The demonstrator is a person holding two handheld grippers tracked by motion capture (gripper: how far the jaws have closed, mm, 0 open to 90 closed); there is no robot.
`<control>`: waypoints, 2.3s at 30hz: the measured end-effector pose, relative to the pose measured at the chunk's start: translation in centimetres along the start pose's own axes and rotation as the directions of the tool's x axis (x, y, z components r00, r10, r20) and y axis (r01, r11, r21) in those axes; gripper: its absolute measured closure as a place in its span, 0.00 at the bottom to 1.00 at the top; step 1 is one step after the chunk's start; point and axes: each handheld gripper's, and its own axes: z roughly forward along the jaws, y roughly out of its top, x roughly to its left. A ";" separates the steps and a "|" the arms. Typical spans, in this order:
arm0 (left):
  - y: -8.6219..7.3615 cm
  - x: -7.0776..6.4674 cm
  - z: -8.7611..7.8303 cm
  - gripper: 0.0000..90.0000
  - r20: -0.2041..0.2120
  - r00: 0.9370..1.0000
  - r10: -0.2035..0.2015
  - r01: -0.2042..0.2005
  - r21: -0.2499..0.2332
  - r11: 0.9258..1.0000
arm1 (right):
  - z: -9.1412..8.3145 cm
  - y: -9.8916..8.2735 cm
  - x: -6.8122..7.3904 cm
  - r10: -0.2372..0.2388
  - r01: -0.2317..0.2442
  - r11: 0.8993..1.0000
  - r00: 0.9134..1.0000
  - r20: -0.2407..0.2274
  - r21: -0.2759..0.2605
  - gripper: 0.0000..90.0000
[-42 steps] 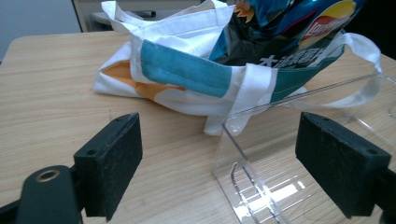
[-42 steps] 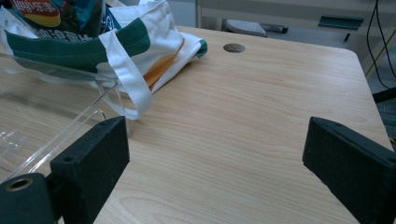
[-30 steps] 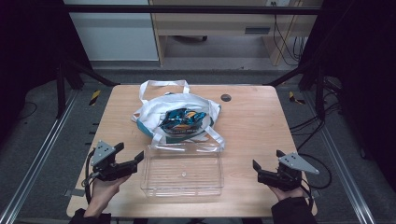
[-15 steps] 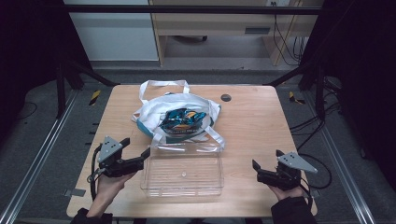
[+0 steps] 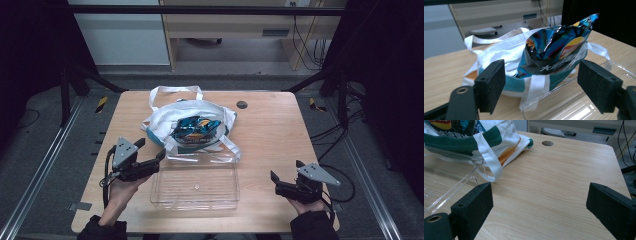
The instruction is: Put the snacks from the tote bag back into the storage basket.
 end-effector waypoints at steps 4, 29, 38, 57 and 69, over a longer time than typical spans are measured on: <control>0.1 -0.6 0.5 0.27 -0.004 0.998 0.063 -0.063 0.005 0.998 | -0.1 0.0 0.0 0.000 0.000 1.000 1.000 -0.001 -0.001 0.08; 1.0 -0.4 2.2 0.32 -0.020 1.000 0.007 -0.006 0.048 0.999 | 0.0 0.0 -0.1 0.002 -0.002 1.000 1.000 -0.002 0.001 0.08; 1.9 -0.9 2.9 0.35 -0.034 0.999 0.030 -0.029 0.022 0.999 | 0.1 0.0 -0.1 -0.005 0.005 1.000 1.000 0.003 0.005 0.08; 3.0 -1.2 5.4 0.44 -0.014 1.000 0.021 -0.020 0.008 1.000 | 0.5 -0.1 0.1 -0.014 0.014 1.000 1.000 -0.002 0.025 0.09; 2.7 -1.1 6.4 0.56 0.012 1.000 0.023 -0.023 0.029 0.999 | 0.7 -0.1 0.2 -0.019 0.019 0.999 1.000 -0.006 0.027 0.09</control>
